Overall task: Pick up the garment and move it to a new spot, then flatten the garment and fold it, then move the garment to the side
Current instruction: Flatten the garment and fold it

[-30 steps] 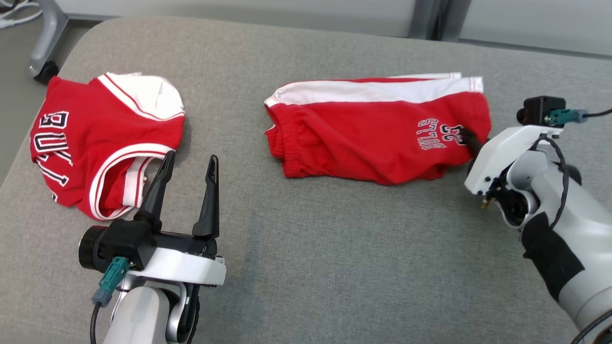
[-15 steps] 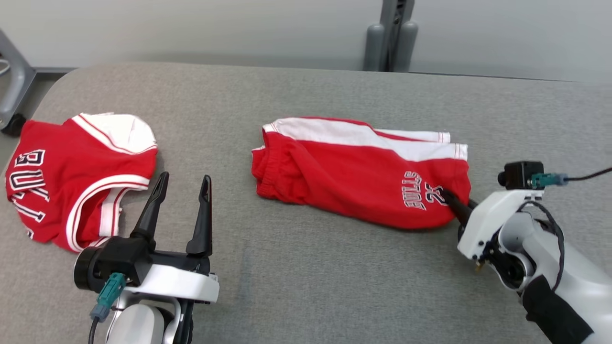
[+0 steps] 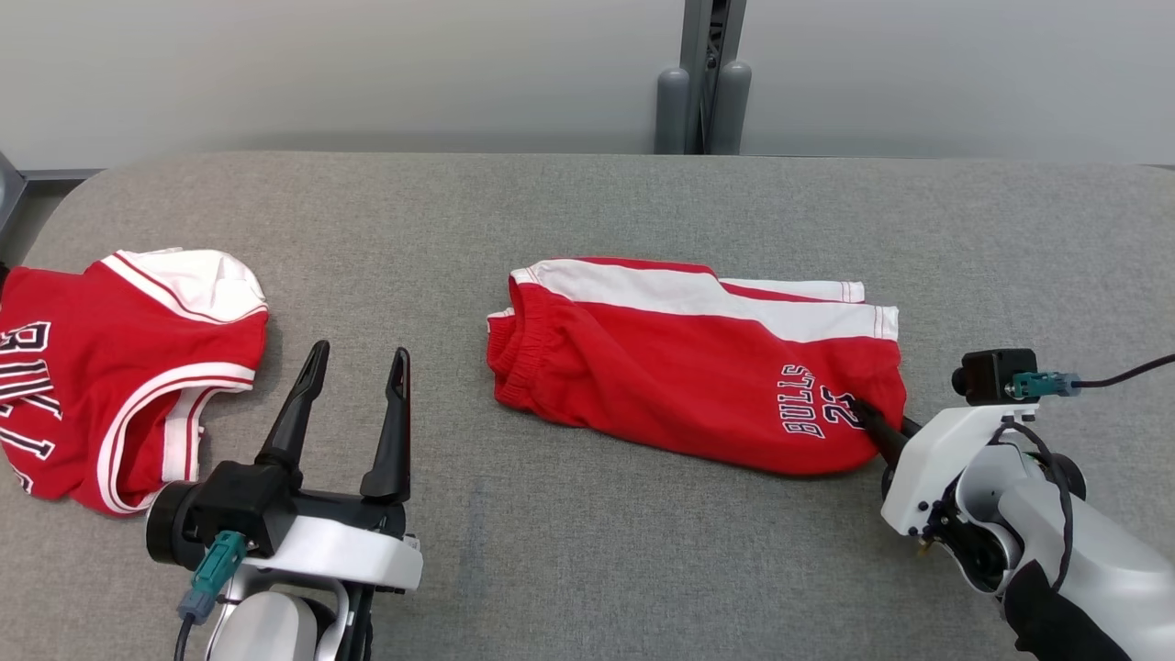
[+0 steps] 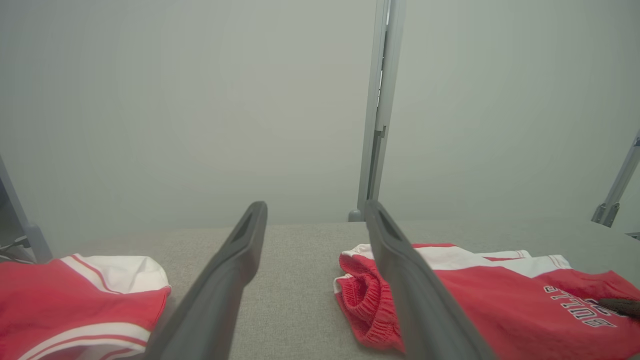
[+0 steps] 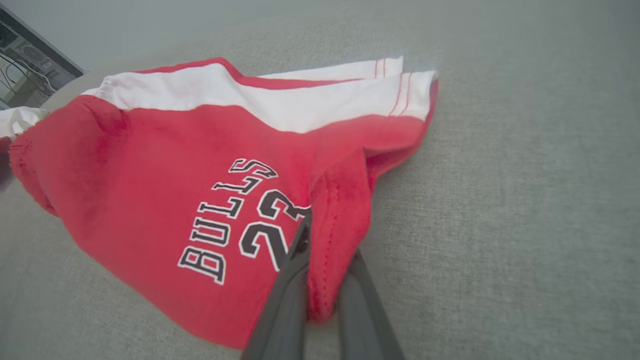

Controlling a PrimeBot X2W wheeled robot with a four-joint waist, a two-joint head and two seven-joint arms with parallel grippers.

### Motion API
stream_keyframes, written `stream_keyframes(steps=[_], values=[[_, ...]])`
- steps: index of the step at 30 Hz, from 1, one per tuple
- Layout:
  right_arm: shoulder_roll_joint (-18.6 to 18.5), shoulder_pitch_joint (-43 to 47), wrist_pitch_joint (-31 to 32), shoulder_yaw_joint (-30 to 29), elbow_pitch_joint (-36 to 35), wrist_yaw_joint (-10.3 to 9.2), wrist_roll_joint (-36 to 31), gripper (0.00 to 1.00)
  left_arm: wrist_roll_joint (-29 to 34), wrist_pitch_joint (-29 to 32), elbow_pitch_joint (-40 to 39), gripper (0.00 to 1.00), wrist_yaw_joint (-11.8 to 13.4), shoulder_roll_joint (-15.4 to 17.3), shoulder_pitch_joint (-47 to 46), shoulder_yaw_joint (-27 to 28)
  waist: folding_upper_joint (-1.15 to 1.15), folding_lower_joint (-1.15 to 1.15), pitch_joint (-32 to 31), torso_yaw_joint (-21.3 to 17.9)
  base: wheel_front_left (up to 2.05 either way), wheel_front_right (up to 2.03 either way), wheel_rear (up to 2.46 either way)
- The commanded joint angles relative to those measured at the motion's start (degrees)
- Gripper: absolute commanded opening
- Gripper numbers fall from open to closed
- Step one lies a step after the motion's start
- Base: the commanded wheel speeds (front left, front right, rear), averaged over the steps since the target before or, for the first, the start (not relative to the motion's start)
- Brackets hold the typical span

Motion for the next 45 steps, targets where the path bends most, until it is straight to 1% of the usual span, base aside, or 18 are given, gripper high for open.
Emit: stream_keyframes(steps=[1, 4, 5, 6, 7, 12, 15, 19, 22, 23, 28, 31, 35, 40, 45], values=[[-0.46, -0.93, -0.98, 0.36, 0.98, 0.0, -0.85, 0.0, -0.09, -0.21, 0.13, 1.0, -0.38, 0.22, -0.26, 0.05, 0.0, 0.0, -0.09, 0.18, 0.0, 0.0, 0.0], [0.33, -0.91, -2.04, 0.62, 2.97, 0.0, -0.32, 0.0, -0.24, -0.21, 0.23, 1.0, -0.31, 0.22, 0.01, 0.0, 0.0, 0.0, -0.45, 0.45, 0.0, 0.0, 0.0], [0.5, -0.85, -2.12, 0.85, 3.61, 0.0, -0.39, 0.19, -0.28, -0.21, 0.18, 1.0, -0.22, 0.21, 0.17, 0.04, 0.0, 0.0, -0.65, 0.53, 0.0, 0.0, 0.0], [0.69, -0.72, -2.33, 1.01, 4.07, 0.0, -0.25, 0.52, -0.34, -0.21, 0.15, 1.0, -0.17, 0.22, 0.38, 0.13, 0.0, 0.0, -0.87, 0.58, 0.0, 0.0, 0.0], [0.74, -0.67, -2.89, 1.12, 4.47, 0.0, -0.22, 1.0, -0.33, -0.21, 0.13, 1.0, -0.12, 0.21, 0.65, 0.25, 0.0, 0.0, -1.1, 0.56, 0.0, 0.0, 0.0], [0.36, -0.61, -7.0, 1.69, 5.09, 0.0, -0.88, 1.0, -0.08, -0.21, -0.17, 1.0, 0.01, 0.21, 1.63, 0.92, 0.0, 0.0, -2.11, 0.0, 0.0, 0.0, 0.0], [-0.1, -0.47, -10.21, 1.92, 3.96, 0.0, -1.74, 1.0, 0.08, -0.21, -0.35, 1.0, 0.08, 0.21, 2.28, 1.55, 0.0, 0.0, -2.9, -0.64, 0.0, 0.0, 0.0], [-1.34, 0.16, -12.03, 0.19, 1.54, 0.0, -4.02, 1.0, 0.15, -0.21, -0.75, 1.0, 0.1, 0.2, 3.52, 2.4, 0.0, 0.0, -4.14, -1.59, 0.0, 0.0, 0.0], [-2.48, 1.19, -11.99, -6.18, -3.17, 0.0, -8.61, 1.0, 0.3, -0.21, -1.19, 1.0, 0.17, 0.21, 4.47, 3.27, 0.0, 0.0, -4.78, -2.44, 0.0, 0.0, 0.0], [-2.48, 1.19, -11.99, -6.18, -3.17, 0.0, -8.61, 1.0, 0.3, -0.21, -1.19, 1.0, 0.17, 0.21, 4.47, 3.27, 0.0, 0.0, -4.78, -2.44, 0.0, 0.0, 0.0], [-2.69, 7.13, -11.91, -18.97, -11.48, 0.01, -18.77, 1.0, 0.68, -0.21, -1.37, 1.0, 0.06, 0.2, 6.15, 4.44, 0.0, 0.0, -5.86, -3.33, 0.0, 0.0, 0.0], [-1.85, 11.92, -11.91, -26.28, -16.13, 0.01, -26.33, 1.0, 1.47, -0.21, -1.5, 1.0, 0.26, 0.22, 7.07, 5.28, 0.0, 0.0, -6.26, -3.6, 0.0, 0.0, 0.0], [0.49, 17.75, -11.91, -34.62, -21.62, 0.0, -33.64, 1.0, 2.57, -0.21, -1.91, 1.0, 0.13, 0.23, 8.14, 6.45, 0.0, 0.0, -6.74, -3.84, 0.0, 0.0, 0.0], [3.4, 23.86, -11.92, -40.9, -26.36, 0.01, -39.5, 1.0, 4.08, -0.21, -2.65, 1.0, 0.82, 0.35, 10.06, 7.29, 0.0, 0.0, -7.43, -4.12, 0.0, 0.0, 0.0], [5.3, 28.3, -11.93, -44.55, -29.26, 0.01, -42.44, 1.0, 5.6, -0.21, -2.5, 1.0, 0.87, 1.28, 11.84, 7.69, 0.0, 0.0, -7.98, -4.26, 0.0, 0.0, 0.0]])
